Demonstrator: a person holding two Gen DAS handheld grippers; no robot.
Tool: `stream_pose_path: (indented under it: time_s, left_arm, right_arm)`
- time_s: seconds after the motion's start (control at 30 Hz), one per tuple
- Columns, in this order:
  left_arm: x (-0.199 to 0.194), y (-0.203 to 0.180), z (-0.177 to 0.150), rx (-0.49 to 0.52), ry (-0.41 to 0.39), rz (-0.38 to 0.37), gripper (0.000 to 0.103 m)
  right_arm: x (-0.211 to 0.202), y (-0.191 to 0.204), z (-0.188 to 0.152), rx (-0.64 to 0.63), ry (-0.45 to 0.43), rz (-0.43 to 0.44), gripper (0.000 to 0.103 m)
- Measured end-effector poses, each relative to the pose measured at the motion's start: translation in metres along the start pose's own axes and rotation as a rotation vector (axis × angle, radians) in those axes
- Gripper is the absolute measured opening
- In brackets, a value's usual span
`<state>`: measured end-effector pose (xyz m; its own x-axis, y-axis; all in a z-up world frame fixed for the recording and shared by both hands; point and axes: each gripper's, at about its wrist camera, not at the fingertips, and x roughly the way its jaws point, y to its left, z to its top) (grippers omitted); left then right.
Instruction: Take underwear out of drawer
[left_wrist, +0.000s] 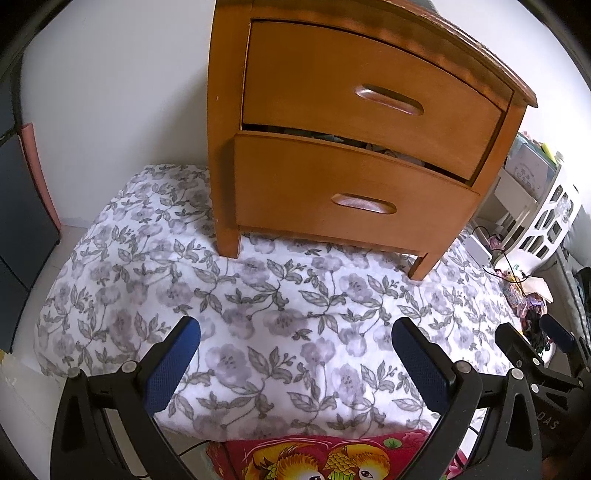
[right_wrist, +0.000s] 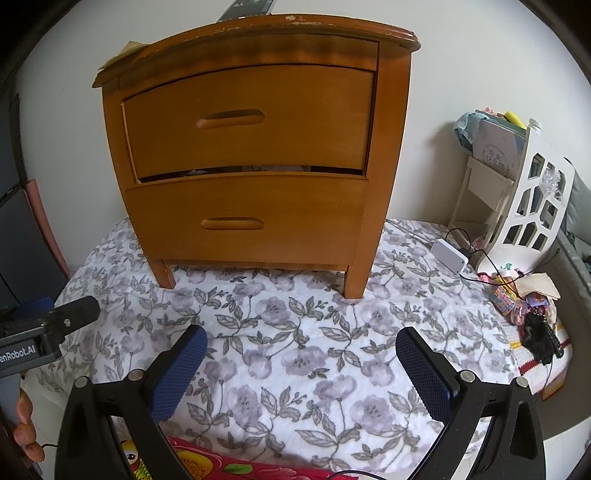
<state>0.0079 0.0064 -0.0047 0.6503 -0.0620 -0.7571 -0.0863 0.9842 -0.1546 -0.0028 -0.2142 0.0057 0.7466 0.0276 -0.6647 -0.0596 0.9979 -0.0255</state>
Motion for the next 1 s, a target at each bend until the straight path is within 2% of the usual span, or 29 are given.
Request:
stream_pose_path:
  time_s: [0.5,0.73,0.83,1.0]
  left_arm:
    - [0.010,-0.004,0.001,0.015,0.035,-0.019,0.103]
    - [0.020,-0.004,0.006,0.029,0.054,-0.013,0.103]
    - [0.025,-0.005,0.017,0.048,0.049,0.000,0.103]
    - [0.032,-0.009,0.059,0.098,0.009,0.014,0.103]
  right_arm:
    - [0.003,0.001,-0.003,0.002,0.007,0.003,0.103]
    - [0.015,-0.003,0.001,0.000,0.037,0.004,0.103]
    - [0.021,-0.005,0.003,-0.002,0.056,-0.002,0.103]
    - [0.035,-0.013,0.009,-0.007,0.100,-0.029,0.103]
